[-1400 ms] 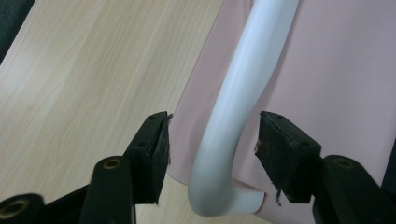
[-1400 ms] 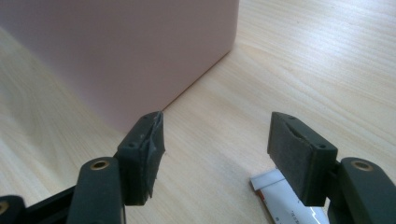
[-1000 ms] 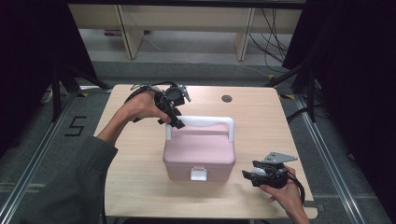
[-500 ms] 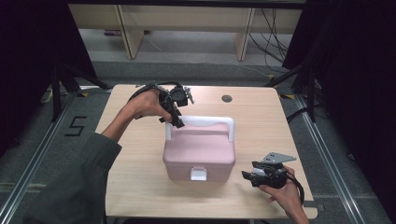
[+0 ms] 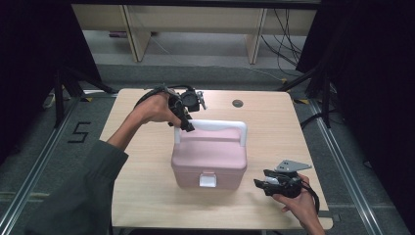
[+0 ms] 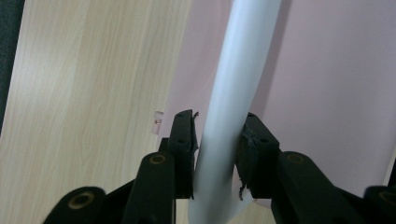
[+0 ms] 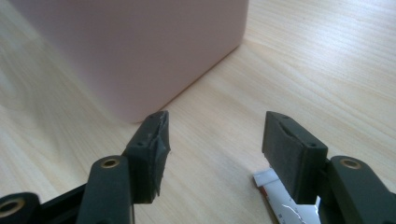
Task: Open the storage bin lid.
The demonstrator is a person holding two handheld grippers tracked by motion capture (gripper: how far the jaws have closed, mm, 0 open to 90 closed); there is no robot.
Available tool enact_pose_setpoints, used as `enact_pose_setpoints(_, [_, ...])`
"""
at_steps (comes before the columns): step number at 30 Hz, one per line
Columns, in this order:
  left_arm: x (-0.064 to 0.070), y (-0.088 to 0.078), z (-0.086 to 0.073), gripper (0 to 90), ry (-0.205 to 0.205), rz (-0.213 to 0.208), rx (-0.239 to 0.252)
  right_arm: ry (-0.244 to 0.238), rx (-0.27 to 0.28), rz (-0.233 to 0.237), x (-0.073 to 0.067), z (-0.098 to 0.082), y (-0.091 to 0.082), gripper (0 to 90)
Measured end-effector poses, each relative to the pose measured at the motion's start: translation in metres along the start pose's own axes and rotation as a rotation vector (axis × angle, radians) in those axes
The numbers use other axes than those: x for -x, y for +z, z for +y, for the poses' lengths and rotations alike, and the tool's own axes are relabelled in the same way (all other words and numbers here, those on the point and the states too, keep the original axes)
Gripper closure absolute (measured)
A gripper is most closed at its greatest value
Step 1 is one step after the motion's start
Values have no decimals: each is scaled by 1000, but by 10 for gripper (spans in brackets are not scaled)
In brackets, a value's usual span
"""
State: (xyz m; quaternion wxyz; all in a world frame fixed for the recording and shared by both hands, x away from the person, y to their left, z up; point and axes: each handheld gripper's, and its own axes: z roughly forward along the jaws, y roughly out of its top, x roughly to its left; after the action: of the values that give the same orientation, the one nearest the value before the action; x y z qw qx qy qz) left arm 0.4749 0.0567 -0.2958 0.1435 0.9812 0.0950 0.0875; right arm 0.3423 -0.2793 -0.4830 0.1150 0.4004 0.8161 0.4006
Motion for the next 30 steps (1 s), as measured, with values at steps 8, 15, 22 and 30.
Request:
enact_pose_setpoints(8, [3, -7, 1, 712, 21, 0, 1, -49, 77, -1, 2, 8, -12, 517])
enact_pose_setpoints(15, [3, -18, 3, 722, 34, 5, 13, -81, 194, 47, -3, 18, -26, 672])
enact_pose_setpoints(22, [-1, -25, 4, 722, 22, 16, 19, -83, 286, 110, -7, 33, -39, 859])
enact_pose_setpoints(30, [-2, -25, 4, 722, 23, 12, 20, -144, 310, 150, -15, 58, -27, 900])
